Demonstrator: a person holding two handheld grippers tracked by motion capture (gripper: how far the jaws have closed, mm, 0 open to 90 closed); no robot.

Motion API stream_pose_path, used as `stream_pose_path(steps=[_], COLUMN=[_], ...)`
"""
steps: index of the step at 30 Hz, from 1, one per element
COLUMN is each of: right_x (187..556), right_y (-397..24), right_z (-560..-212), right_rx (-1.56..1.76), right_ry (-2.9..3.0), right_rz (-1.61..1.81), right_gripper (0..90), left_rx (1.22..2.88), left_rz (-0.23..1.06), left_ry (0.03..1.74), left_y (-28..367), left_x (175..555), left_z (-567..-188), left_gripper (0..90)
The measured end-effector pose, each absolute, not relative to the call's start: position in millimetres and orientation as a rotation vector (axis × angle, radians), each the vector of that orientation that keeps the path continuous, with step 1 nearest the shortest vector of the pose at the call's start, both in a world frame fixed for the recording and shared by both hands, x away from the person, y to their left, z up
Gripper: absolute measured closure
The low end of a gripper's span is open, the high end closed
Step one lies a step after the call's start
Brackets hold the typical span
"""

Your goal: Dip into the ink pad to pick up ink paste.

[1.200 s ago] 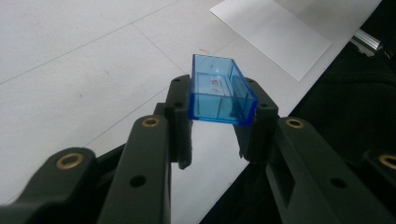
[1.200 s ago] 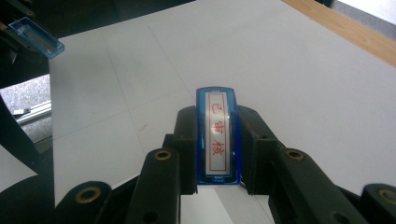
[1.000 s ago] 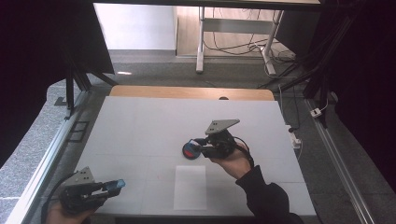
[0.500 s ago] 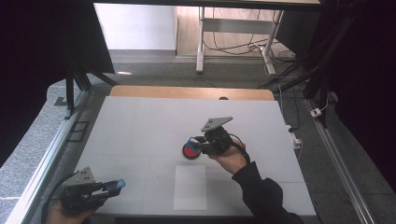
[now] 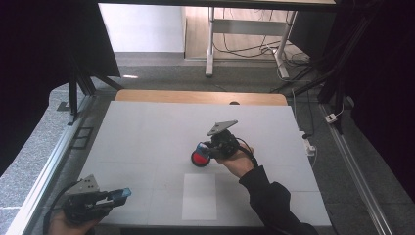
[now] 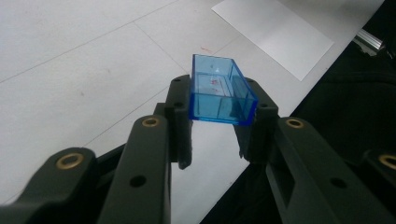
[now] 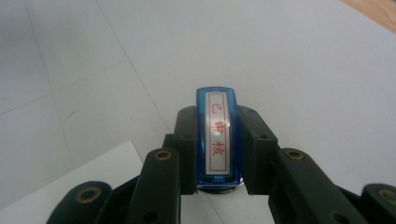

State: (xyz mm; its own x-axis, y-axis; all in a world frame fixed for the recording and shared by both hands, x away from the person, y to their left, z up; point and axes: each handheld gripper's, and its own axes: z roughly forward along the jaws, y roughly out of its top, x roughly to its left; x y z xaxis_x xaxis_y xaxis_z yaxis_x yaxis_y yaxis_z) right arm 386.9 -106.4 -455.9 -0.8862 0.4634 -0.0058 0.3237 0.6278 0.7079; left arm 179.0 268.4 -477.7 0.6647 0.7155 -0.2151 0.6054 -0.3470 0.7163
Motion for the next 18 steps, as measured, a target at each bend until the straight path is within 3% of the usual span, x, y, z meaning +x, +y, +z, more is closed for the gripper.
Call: stream_pose_path(steps=[18], right_x=[400.7], right_y=[-97.0], right_z=[-473.0], right_rx=[0.667], right_ry=[2.69], right_rz=[1.001], right_gripper=[71.6], left_rx=[2.066], left_rz=[0.17], left_ry=[1.021], left_y=[268.5], left_x=[179.4], left_z=[-477.9], left_gripper=[68.6])
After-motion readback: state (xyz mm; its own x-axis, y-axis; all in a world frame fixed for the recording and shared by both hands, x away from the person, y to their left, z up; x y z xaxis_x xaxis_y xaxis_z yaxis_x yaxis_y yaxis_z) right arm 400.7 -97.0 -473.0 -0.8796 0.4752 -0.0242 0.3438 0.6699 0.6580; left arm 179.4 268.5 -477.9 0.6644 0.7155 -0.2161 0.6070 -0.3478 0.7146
